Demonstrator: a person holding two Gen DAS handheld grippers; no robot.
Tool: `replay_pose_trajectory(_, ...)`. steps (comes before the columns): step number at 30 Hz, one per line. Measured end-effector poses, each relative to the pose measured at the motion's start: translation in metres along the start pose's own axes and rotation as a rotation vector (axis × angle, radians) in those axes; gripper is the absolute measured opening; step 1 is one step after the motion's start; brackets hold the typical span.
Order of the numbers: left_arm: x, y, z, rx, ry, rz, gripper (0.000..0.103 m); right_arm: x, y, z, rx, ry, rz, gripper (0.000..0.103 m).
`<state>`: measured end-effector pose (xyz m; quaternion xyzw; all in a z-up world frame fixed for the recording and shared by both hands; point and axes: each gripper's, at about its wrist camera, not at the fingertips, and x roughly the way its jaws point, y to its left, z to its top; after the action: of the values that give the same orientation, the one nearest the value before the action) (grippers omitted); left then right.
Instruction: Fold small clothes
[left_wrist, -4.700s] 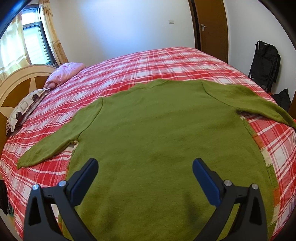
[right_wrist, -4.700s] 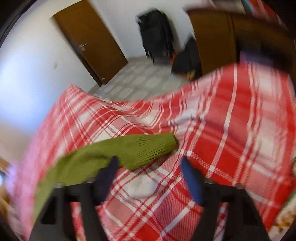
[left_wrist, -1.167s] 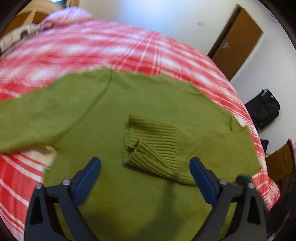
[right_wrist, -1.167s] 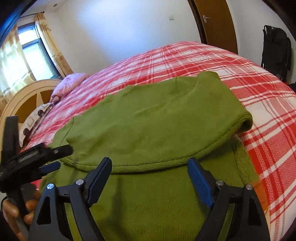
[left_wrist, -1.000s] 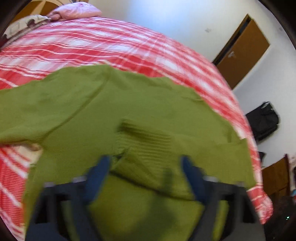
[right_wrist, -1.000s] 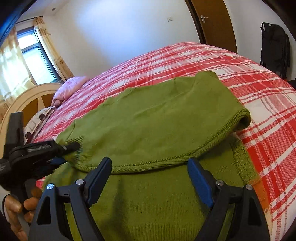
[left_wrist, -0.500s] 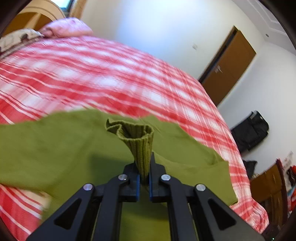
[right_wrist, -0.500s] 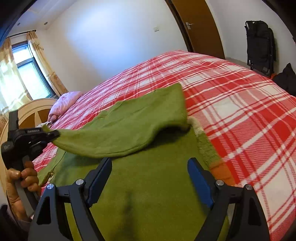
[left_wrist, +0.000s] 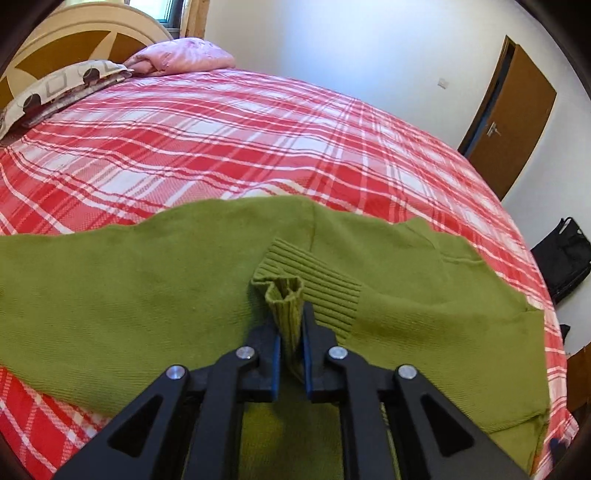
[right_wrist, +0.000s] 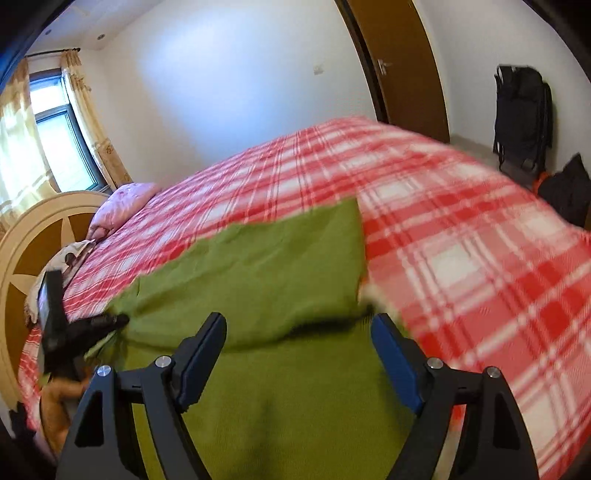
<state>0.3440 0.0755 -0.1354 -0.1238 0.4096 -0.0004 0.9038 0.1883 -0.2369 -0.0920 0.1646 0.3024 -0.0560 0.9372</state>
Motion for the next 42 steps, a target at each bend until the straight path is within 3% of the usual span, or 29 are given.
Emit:
replay_pose_trajectory(1,-0.001,-0.001,-0.002,0.007,-0.001,-0.001,0.017,0.008,0.003,0.007,-0.036,-0.002,-0.023,0.064)
replay_pose_trajectory(3,-0.002,-0.005,-0.004,0.027,0.004,-0.037,0.039,0.028,0.007,0.016,-0.097,0.042,-0.041,0.049)
replay_pose_trajectory(5,-0.005,-0.012,-0.010,0.050,0.015,-0.108,0.076,0.055,0.001,0.019,-0.116,0.128,-0.009,0.036)
replay_pose_trajectory(6,-0.007,-0.016,-0.013,0.066,0.016,-0.110,0.081,0.066,-0.003,0.018,-0.137,0.152,-0.041,0.033)
replay_pose_trajectory(8,-0.009,-0.026,-0.017,0.104,0.015,-0.078,0.091,0.081,-0.017,0.016,-0.169,0.202,-0.112,0.010)
replay_pose_trajectory(9,-0.011,-0.031,-0.019,0.128,0.017,-0.050,0.091,0.078,-0.023,0.019,-0.148,0.198,-0.098,0.007)
replay_pose_trajectory(10,-0.013,-0.033,-0.020,0.138,0.013,-0.033,0.091,0.076,-0.027,0.021,-0.156,0.192,-0.145,0.004)
replay_pose_trajectory(11,-0.015,-0.032,-0.020,0.137,0.004,-0.025,0.091,0.074,-0.031,0.022,-0.199,0.172,-0.267,0.005)
replay_pose_trajectory(12,-0.018,-0.029,-0.020,0.122,-0.005,-0.022,0.091,0.074,-0.038,0.021,-0.202,0.173,-0.323,0.005)
replay_pose_trajectory(14,-0.023,-0.017,-0.020,0.062,-0.012,-0.021,0.092,0.073,-0.071,0.025,-0.041,0.202,-0.252,0.005)
replay_pose_trajectory(15,-0.022,-0.010,-0.019,0.029,-0.013,-0.023,0.093,0.071,-0.077,0.026,-0.022,0.194,-0.238,0.005)
replay_pose_trajectory(19,-0.031,0.016,-0.026,-0.066,-0.038,-0.040,0.094,0.071,-0.058,0.020,-0.134,0.169,-0.331,0.008)
replay_pose_trajectory(22,-0.053,0.024,-0.028,-0.097,-0.085,-0.009,0.094,0.073,-0.050,0.018,-0.189,0.157,-0.386,0.008)
replay_pose_trajectory(26,-0.093,0.060,-0.031,-0.158,-0.168,-0.019,0.100,0.065,-0.069,0.022,-0.085,0.137,-0.314,0.008)
replay_pose_trajectory(31,-0.125,0.148,-0.022,-0.338,-0.243,0.170,0.101,0.062,-0.086,0.022,0.043,0.125,-0.202,0.008)
replay_pose_trajectory(35,-0.133,0.222,-0.014,-0.504,-0.243,0.345,0.102,0.062,-0.085,0.021,0.051,0.126,-0.193,0.008)
replay_pose_trajectory(42,-0.111,0.308,-0.024,-0.769,-0.167,0.391,0.102,0.062,-0.085,0.020,0.059,0.128,-0.185,0.009)
